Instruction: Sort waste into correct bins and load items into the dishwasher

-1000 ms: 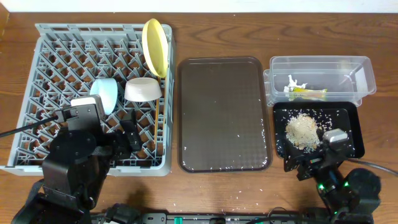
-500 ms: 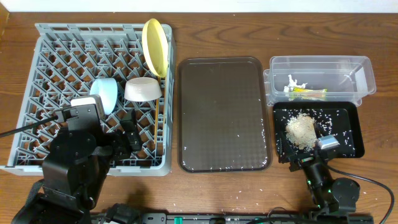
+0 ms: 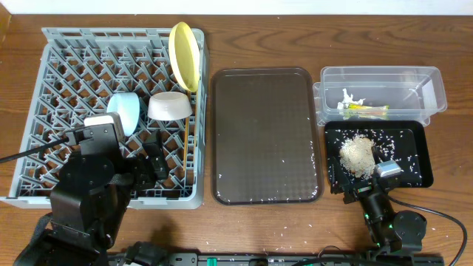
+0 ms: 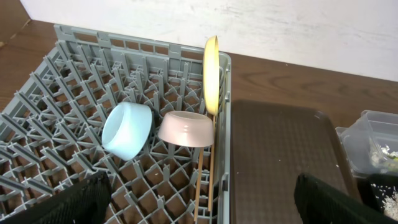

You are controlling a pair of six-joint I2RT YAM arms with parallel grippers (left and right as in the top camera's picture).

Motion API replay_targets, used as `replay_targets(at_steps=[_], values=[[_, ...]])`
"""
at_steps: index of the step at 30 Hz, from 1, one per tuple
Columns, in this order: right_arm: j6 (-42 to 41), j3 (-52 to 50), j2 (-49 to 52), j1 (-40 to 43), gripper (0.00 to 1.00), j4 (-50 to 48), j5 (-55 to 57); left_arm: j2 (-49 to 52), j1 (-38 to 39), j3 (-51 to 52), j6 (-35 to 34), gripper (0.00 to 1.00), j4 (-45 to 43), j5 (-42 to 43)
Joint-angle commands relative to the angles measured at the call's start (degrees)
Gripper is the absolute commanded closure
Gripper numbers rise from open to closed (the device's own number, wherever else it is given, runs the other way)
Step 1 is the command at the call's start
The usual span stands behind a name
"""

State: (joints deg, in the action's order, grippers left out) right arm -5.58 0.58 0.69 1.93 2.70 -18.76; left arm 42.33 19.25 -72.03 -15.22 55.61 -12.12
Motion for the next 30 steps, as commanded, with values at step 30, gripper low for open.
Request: replay_targets(at_steps=[30], values=[[0.5, -0.3, -0.3, -1.0, 0.01, -0.1, 0.3, -42.2, -16.6, 70.9, 9.4, 0.05, -59.6, 13.0]])
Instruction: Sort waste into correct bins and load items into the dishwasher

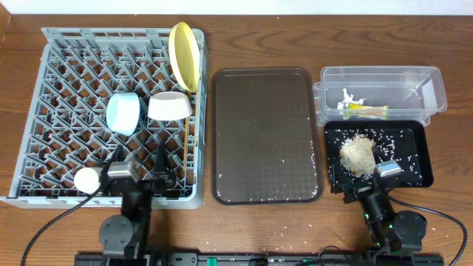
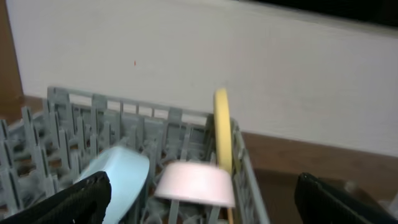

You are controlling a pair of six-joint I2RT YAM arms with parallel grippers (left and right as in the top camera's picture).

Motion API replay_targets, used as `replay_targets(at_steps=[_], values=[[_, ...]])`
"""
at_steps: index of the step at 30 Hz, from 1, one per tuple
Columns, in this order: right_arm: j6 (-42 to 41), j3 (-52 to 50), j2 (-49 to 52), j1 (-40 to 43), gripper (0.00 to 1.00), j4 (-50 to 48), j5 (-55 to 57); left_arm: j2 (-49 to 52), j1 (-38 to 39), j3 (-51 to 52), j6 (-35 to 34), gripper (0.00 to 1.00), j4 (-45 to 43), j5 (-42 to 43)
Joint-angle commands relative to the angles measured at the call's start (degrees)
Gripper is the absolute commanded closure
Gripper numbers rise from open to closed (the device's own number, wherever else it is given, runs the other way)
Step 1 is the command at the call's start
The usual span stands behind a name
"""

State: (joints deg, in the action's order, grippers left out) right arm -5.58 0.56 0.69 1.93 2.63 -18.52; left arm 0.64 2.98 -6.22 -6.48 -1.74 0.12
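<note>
The grey dish rack (image 1: 44, 89) holds an upright yellow plate (image 1: 185, 55), a light blue cup (image 1: 122, 113) on its side and a pale bowl (image 1: 170, 106) turned over. The left wrist view looks level across the rack at the plate (image 2: 222, 127), cup (image 2: 121, 180) and bowl (image 2: 194, 183). My left gripper (image 1: 140, 168) sits low at the rack's front edge, open and empty, with one finger (image 2: 68, 199) showing at the left. My right gripper (image 1: 366, 183) rests at the front of the black tray (image 1: 414, 174), which holds a heap of rice (image 1: 357, 155); its jaws are not readable.
A brown serving tray (image 1: 266, 137) lies in the middle with scattered rice grains along its front. Two clear bins (image 1: 380, 92) stand at the back right, holding a wrapper and scraps. A white wall runs behind the table.
My left arm, which stood raised over the rack's front left corner, is now folded low at the rack's front edge. Its camera now looks level across the rack. The gripper stays open.
</note>
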Motion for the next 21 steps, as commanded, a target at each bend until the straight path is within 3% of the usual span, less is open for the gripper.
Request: replay_targets(at_steps=[1, 9, 21], values=[[0.5, -0.2, -0.3, -1.0, 0.01, 0.0, 0.1, -0.6, -0.3, 6.2, 0.6, 0.05, -2.2, 0.8], [0.5, -0.2, -0.3, -1.0, 0.01, 0.0, 0.1, -0.3, -0.3, 6.0, 0.7, 0.05, 6.0, 0.7], [0.5, -0.2, -0.3, -1.0, 0.01, 0.0, 0.1, 0.1, -0.3, 6.0, 0.7, 0.05, 5.8, 0.7]])
